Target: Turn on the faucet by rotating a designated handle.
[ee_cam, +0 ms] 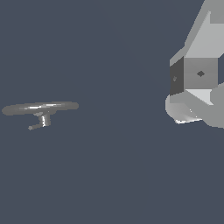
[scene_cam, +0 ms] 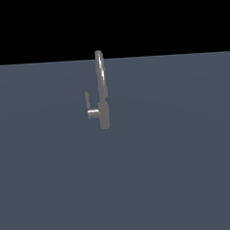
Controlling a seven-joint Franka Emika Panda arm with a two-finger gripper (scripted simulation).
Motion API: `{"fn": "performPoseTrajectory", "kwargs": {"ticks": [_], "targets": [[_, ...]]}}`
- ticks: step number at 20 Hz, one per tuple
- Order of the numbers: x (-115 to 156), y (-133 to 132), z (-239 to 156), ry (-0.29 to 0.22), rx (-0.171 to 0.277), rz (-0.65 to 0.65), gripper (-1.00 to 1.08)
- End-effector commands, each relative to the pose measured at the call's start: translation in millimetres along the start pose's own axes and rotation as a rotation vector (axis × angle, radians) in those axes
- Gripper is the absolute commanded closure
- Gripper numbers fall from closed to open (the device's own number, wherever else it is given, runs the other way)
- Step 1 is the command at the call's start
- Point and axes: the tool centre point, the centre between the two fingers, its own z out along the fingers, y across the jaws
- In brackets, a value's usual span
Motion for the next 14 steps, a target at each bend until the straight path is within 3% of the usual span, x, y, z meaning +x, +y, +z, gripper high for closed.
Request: {"fn": "performPoseTrajectory", "kwargs": {"ticks": [1, 7, 14], "targets": [[0, 0, 0, 0.000, 0.000, 0.000, 1.08], [1, -2, -7, 0.024, -0.007, 0.025, 1.08], [4, -12, -32, 0.110, -0.031, 0.116, 1.08]]}}
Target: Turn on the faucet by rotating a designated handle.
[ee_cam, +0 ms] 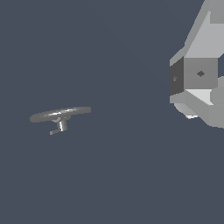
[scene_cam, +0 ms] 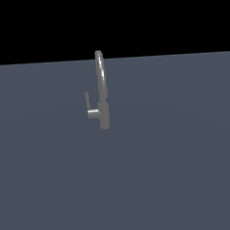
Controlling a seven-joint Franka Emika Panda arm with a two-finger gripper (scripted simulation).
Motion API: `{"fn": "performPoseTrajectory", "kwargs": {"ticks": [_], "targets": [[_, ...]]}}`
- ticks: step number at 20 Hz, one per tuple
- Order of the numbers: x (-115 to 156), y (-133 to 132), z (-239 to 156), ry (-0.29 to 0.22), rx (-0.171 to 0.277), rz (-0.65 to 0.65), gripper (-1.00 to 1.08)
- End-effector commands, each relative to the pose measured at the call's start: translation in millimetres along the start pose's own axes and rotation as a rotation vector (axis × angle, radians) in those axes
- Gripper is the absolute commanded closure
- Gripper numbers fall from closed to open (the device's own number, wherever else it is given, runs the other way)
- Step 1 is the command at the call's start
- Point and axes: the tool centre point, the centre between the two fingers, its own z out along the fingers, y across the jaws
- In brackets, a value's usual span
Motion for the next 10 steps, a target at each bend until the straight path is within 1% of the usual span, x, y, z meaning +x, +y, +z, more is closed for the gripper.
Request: {"fn": "performPoseTrajectory", "kwargs": {"ticks": [1, 5, 10], "targets": [[2, -5, -11, 0.039, -0.011, 0.041, 1.08], [6, -17, -33, 0.119, -0.035, 0.126, 1.08], [12, -39, -61, 0.234, -0.072, 0.248, 1.08]]}}
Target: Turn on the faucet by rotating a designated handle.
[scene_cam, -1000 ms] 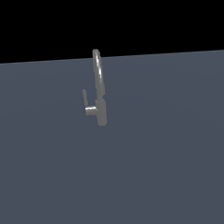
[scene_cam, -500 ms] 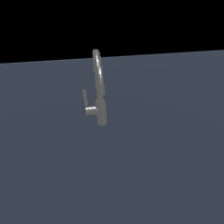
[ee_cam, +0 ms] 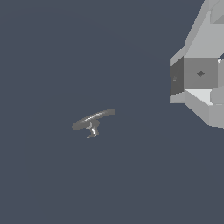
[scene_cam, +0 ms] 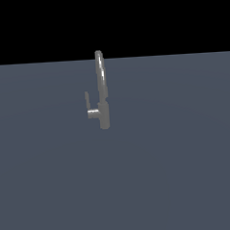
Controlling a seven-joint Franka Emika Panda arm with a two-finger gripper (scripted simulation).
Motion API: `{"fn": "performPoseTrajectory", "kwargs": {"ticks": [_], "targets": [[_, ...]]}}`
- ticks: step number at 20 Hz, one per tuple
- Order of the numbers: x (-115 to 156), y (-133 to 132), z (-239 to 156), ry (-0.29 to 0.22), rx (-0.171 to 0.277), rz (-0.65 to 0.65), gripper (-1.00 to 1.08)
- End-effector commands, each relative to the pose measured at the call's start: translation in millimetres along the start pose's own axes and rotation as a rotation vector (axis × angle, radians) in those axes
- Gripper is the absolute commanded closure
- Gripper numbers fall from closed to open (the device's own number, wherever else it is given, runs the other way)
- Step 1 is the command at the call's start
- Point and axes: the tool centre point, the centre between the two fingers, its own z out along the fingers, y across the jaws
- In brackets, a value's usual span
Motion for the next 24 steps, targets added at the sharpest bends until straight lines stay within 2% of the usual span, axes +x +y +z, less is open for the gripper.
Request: {"fn": "performPoseTrajectory", "kwargs": {"ticks": [1, 13, 19, 24], "targets": [[3, -12, -13, 0.058, -0.018, 0.061, 1.08], [23, -86, -41, 0.300, -0.112, 0.318, 1.08], [39, -128, -29, 0.396, -0.161, 0.427, 1.08], [58, -161, -4, 0.462, -0.203, 0.511, 1.08]]}}
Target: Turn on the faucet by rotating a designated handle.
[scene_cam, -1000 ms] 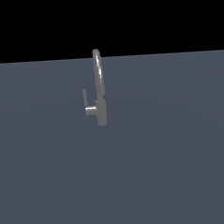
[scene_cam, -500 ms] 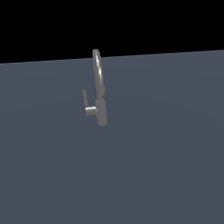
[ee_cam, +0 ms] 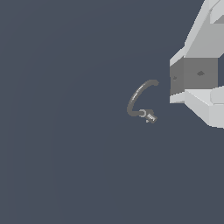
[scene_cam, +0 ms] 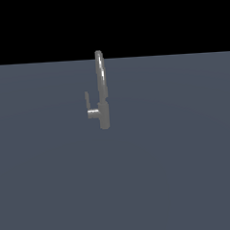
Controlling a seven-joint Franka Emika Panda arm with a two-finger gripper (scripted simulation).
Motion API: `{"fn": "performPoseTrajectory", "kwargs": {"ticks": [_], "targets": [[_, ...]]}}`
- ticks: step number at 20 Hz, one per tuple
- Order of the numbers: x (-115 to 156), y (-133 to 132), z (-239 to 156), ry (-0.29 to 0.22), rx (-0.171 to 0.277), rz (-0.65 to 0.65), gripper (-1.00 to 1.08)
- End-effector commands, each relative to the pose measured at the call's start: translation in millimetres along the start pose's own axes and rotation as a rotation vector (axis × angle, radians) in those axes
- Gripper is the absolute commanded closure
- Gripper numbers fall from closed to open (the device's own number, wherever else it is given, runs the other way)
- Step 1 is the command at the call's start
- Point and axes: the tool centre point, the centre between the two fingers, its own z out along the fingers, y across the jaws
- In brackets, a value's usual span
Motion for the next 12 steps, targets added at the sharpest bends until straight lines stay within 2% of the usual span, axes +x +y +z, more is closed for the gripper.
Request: {"fn": "performPoseTrajectory", "kwargs": {"ticks": [1, 6, 12], "targets": [[-6, -20, 13, 0.031, -0.021, 0.040, 1.08], [-17, -57, 51, 0.082, -0.068, 0.112, 1.08], [-32, -95, 117, 0.124, -0.130, 0.194, 1.08]]}}
